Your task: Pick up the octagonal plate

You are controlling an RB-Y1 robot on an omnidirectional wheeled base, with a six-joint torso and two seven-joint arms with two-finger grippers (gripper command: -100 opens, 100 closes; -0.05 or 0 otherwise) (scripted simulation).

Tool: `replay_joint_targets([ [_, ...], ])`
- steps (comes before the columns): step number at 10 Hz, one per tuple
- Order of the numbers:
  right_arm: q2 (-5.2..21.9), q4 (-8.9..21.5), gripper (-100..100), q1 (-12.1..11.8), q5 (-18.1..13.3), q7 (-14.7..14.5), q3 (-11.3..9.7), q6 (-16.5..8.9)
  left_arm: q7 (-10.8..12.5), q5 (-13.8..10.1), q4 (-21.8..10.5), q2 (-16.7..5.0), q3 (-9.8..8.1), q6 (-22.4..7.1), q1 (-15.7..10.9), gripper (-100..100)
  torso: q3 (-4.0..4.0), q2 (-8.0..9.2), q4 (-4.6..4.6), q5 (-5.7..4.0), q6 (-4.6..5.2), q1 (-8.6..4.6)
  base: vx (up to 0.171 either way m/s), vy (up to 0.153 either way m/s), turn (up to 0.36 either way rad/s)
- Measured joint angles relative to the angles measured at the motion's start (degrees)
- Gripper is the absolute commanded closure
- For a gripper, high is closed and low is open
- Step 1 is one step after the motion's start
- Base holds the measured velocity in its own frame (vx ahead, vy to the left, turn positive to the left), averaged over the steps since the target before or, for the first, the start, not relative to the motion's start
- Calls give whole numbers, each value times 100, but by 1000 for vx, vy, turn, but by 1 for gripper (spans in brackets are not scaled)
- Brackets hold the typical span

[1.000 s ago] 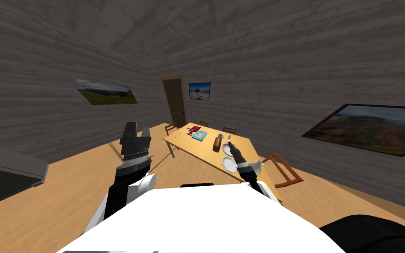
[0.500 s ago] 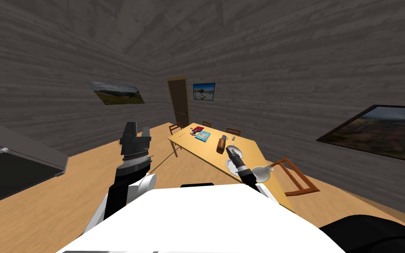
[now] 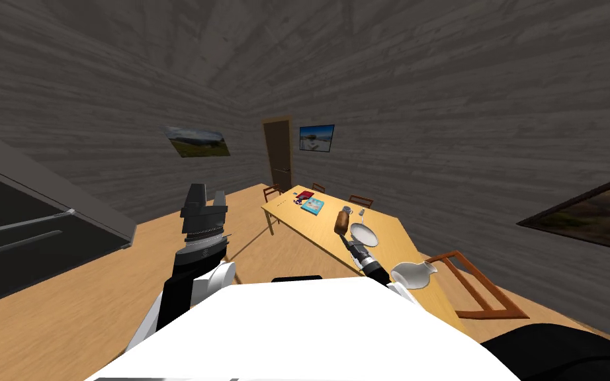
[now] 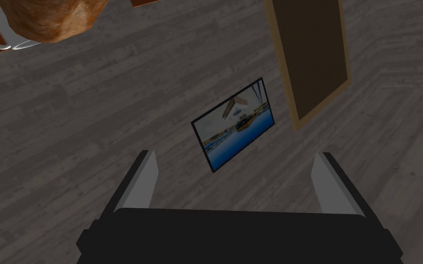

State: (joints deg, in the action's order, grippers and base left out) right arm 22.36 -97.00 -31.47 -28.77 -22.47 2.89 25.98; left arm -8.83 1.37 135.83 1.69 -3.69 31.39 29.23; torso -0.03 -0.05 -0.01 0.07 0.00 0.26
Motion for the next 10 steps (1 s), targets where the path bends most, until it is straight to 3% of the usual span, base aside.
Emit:
replay_joint_targets([
  [3, 163, 318, -100, -104, -239, -126, 29, 13, 0, 0, 0, 0, 0, 0, 0, 0, 2, 4, 1, -3, 1, -12, 18, 32, 60],
  [10, 651, 1690, -100, -65, -1066, -645, 27, 17, 0, 0, 0, 0, 0, 0, 0, 0, -2, -3, -1, 0, 2, -1, 34, 55, 104],
])
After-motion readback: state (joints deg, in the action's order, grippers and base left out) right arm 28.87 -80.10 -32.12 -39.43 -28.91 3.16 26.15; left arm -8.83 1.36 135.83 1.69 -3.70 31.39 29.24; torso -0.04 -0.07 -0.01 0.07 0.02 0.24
